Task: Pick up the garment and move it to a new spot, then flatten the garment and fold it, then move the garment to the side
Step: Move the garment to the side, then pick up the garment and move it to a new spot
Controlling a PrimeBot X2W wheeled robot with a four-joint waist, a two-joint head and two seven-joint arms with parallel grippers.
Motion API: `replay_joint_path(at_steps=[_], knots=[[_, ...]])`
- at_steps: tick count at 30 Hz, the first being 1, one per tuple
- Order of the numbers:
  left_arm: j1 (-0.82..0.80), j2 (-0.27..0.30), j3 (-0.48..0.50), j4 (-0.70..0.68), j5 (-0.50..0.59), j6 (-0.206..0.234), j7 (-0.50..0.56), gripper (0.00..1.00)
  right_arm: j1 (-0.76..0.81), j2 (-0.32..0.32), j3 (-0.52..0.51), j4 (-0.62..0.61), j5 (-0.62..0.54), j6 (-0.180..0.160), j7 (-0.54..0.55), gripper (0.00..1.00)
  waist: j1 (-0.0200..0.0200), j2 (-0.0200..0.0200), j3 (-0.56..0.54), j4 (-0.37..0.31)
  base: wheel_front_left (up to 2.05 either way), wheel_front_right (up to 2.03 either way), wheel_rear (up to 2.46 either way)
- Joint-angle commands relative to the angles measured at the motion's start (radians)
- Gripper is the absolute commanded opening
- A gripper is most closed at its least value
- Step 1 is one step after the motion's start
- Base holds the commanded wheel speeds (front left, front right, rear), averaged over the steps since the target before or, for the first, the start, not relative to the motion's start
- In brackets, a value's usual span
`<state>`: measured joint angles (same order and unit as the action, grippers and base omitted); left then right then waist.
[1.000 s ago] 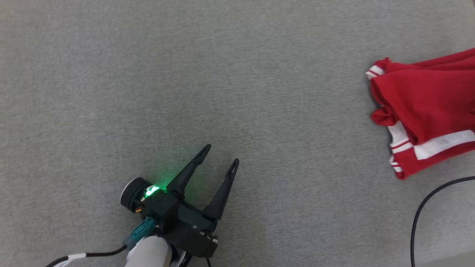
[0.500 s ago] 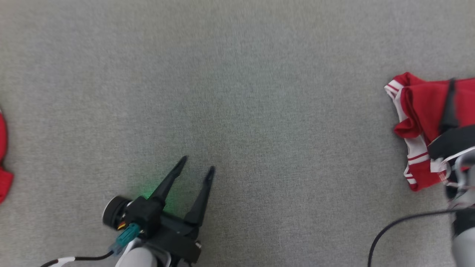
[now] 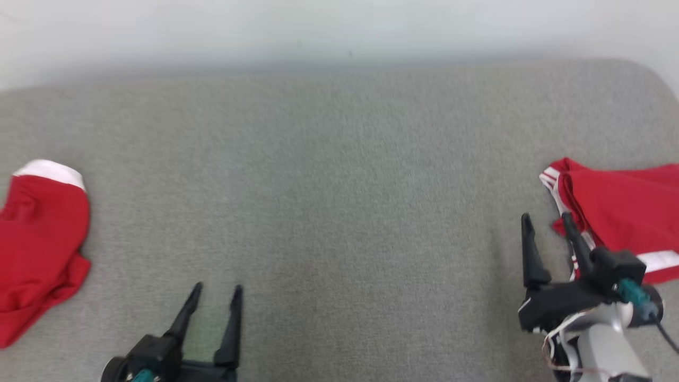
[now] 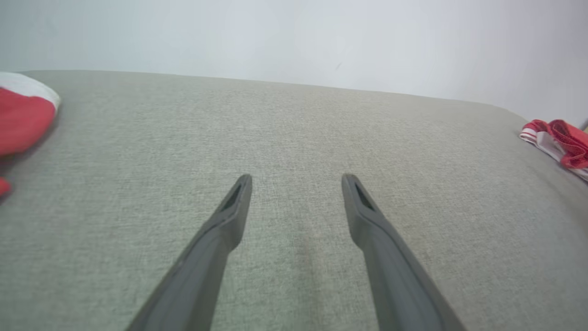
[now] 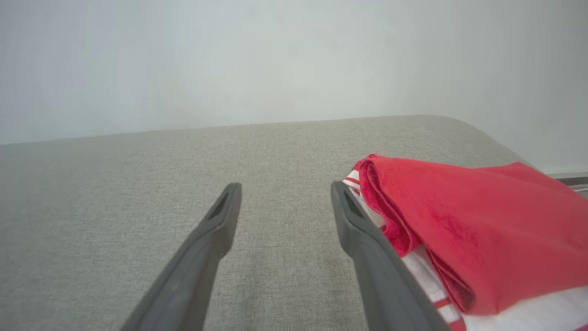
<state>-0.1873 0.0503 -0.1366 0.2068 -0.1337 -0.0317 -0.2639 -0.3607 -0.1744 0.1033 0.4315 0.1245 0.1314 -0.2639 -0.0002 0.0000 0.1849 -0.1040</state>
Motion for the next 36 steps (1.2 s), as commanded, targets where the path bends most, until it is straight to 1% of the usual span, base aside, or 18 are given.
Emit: replay_joint_path(at_steps=[1,2,6,11,14,16,18,20,25,30,33,36], knots=[[0.025,0.001,0.018,0.001,-0.004,0.007,-0.001,1.00,0.033,0.009,0.008,-0.018,0.014,-0.001,0.000,1.00,0.0002,0.0000,-0.067,0.037,0.00,0.00,0.00],[0.035,0.001,0.027,0.002,-0.001,0.013,-0.001,1.00,0.052,0.015,0.023,-0.026,0.015,-0.001,0.000,1.00,0.0002,0.0000,-0.078,0.040,0.00,0.00,0.00],[0.058,0.001,0.061,0.006,0.009,0.025,-0.001,1.00,0.103,0.032,0.027,-0.051,0.024,-0.001,0.000,1.00,0.0002,0.0000,-0.113,0.049,0.00,0.00,0.00],[0.098,0.001,0.111,0.013,0.026,0.040,-0.001,1.00,0.166,0.051,0.050,-0.054,0.018,-0.001,0.000,1.00,0.0002,0.0000,-0.159,0.050,0.00,0.00,0.00],[0.115,0.001,0.125,0.018,0.031,0.044,-0.001,1.00,0.186,0.057,0.047,-0.057,0.017,-0.001,0.000,1.00,0.0002,0.0000,-0.175,0.051,0.00,0.00,0.00],[0.127,0.001,0.138,0.016,0.036,0.054,-0.001,1.00,0.202,0.064,0.037,-0.060,0.018,-0.001,0.000,1.00,0.0002,0.0000,-0.185,0.051,0.00,0.00,0.00],[0.137,0.000,0.140,0.021,0.024,0.057,-0.001,1.00,0.211,0.068,0.025,-0.068,0.032,-0.001,0.000,1.00,0.0002,0.0000,-0.189,0.052,0.00,0.00,0.00],[0.135,0.001,0.146,0.020,0.026,0.070,-0.001,1.00,0.217,0.073,0.018,-0.071,0.034,-0.001,0.000,1.00,0.0002,0.0000,-0.190,0.053,0.00,0.00,0.00],[0.136,0.001,0.148,0.018,0.030,0.084,-0.001,1.00,0.231,0.067,0.021,-0.072,0.023,-0.001,0.000,1.00,0.0002,0.0000,-0.185,0.071,0.00,0.00,0.00],[0.129,0.001,0.153,0.020,0.036,0.086,-0.001,1.00,0.229,0.058,0.033,-0.073,0.023,-0.001,0.000,1.00,0.0002,0.0000,-0.177,0.130,0.00,0.00,0.00],[0.124,0.001,0.160,0.020,0.016,0.093,-0.001,1.00,0.229,0.049,0.046,-0.070,0.024,-0.001,0.000,1.00,0.0002,0.0000,-0.172,0.190,0.00,0.00,0.00],[0.133,0.001,0.162,0.019,0.019,0.095,-0.001,1.00,0.220,0.045,0.062,-0.069,0.025,-0.001,0.000,1.00,0.0002,0.0000,-0.169,0.256,0.00,0.00,0.00]])
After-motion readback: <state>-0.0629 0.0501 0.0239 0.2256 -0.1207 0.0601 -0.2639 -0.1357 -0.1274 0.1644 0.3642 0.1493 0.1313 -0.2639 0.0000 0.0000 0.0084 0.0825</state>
